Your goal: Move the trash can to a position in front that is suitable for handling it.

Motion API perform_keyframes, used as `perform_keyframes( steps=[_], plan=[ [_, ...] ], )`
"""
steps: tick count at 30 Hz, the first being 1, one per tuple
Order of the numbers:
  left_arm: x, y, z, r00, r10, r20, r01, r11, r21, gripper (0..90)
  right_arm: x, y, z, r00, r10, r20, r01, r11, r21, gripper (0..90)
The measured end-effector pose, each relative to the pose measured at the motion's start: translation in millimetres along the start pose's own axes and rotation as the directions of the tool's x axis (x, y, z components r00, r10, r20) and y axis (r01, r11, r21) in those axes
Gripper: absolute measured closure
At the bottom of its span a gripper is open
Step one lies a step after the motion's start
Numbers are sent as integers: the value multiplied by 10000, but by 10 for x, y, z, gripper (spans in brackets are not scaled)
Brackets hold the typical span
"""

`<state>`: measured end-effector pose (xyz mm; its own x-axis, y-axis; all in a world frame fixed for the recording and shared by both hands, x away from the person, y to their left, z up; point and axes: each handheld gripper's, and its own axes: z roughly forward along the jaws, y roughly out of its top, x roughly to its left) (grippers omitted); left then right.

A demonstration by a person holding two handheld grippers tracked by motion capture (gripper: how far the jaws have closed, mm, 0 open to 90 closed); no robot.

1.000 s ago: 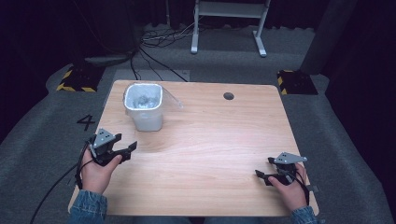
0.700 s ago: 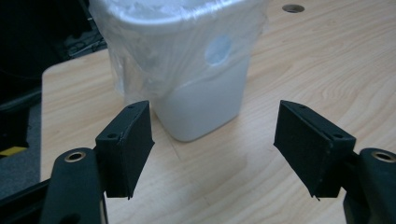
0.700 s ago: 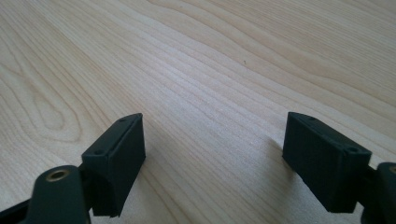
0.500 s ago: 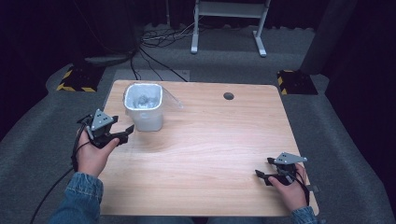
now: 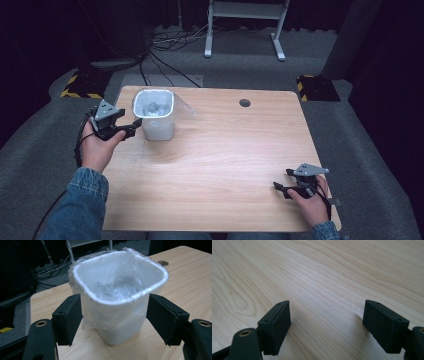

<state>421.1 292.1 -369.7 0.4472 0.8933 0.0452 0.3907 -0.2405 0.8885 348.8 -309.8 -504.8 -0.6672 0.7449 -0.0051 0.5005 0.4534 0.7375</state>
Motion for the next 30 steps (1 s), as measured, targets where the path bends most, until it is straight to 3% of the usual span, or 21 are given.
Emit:
perform_keyframes(
  steps=[5,10,17,20,25,30],
  plan=[
    [72,92,137,9988,-446,218,451,9987,-255,285,1,0,0,10000,4,-1,-4,10000,-1,224],
    [136,136,285,9977,-666,139,669,9976,-189,282,2,0,0,10000,3,6,-3,10000,-3,225],
    [195,117,441,9989,-440,-185,447,9983,380,282,5,0,-1,10000,-38,34,38,10000,-18,230],
    [180,106,468,9993,-318,-174,326,9985,435,283,5,-1,-1,10000,-39,29,39,10000,-19,232],
    [126,87,510,9980,-617,101,613,9976,310,309,15,-5,-9,9999,-133,2,133,9999,-51,262],
    [96,86,519,9965,-832,48,830,9960,341,311,16,-5,-9,9999,-137,-11,137,9999,-58,264]
  ],
)
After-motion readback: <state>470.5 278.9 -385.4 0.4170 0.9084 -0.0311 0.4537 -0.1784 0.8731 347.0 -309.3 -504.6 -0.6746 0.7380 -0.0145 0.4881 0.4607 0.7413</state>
